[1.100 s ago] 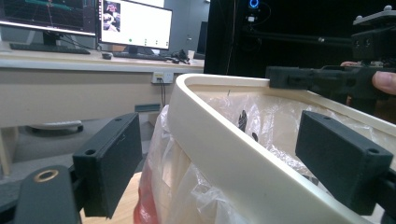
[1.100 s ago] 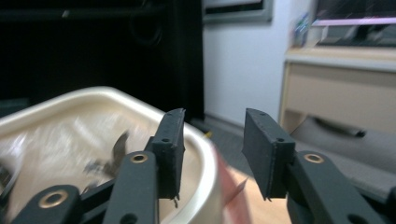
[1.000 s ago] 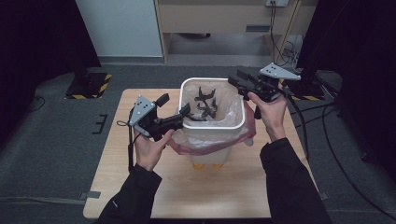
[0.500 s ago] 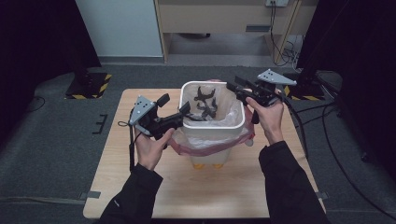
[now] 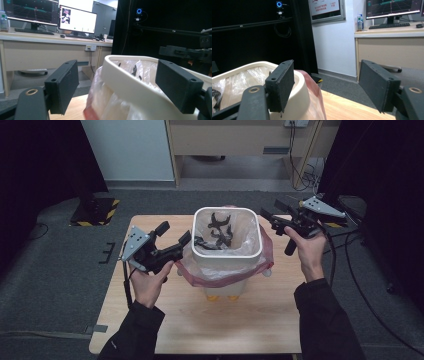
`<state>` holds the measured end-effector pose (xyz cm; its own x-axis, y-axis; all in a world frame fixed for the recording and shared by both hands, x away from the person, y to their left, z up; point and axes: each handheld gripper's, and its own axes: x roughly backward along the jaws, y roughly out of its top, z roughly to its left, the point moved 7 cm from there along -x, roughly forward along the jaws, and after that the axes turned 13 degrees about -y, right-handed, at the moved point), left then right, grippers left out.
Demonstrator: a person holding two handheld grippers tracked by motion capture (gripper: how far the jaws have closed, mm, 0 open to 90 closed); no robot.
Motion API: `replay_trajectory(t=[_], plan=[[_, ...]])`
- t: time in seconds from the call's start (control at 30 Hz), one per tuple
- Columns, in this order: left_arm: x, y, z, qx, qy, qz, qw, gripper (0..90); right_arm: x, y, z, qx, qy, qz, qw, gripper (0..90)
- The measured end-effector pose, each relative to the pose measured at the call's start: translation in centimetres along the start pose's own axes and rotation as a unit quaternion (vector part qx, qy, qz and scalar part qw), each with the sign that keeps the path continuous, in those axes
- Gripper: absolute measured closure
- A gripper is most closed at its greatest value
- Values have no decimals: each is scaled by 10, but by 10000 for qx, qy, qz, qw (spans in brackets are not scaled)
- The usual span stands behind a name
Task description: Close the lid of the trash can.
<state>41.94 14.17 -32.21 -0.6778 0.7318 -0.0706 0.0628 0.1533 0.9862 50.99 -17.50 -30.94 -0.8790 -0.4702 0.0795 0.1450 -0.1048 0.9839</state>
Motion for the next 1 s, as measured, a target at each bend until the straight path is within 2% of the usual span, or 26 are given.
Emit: replay_trajectory(t=[0.3,0.53,0.77,0.93,1.0], plan=[[38,-22,16,8,221,229,9995,179,17,-24,-14,-56,-109,328,9994,249],[55,-50,30,156,422,569,9974,175,30,-42,-23,-61,-152,498,9986,234],[60,-83,40,230,526,1093,9923,168,38,-68,-33,-52,-232,759,9968,217],[65,-114,46,346,567,1504,9864,153,42,-92,-40,-62,-307,990,9946,207],[68,-127,49,417,586,1689,9830,149,44,-101,-44,-47,-340,1094,9934,205]])
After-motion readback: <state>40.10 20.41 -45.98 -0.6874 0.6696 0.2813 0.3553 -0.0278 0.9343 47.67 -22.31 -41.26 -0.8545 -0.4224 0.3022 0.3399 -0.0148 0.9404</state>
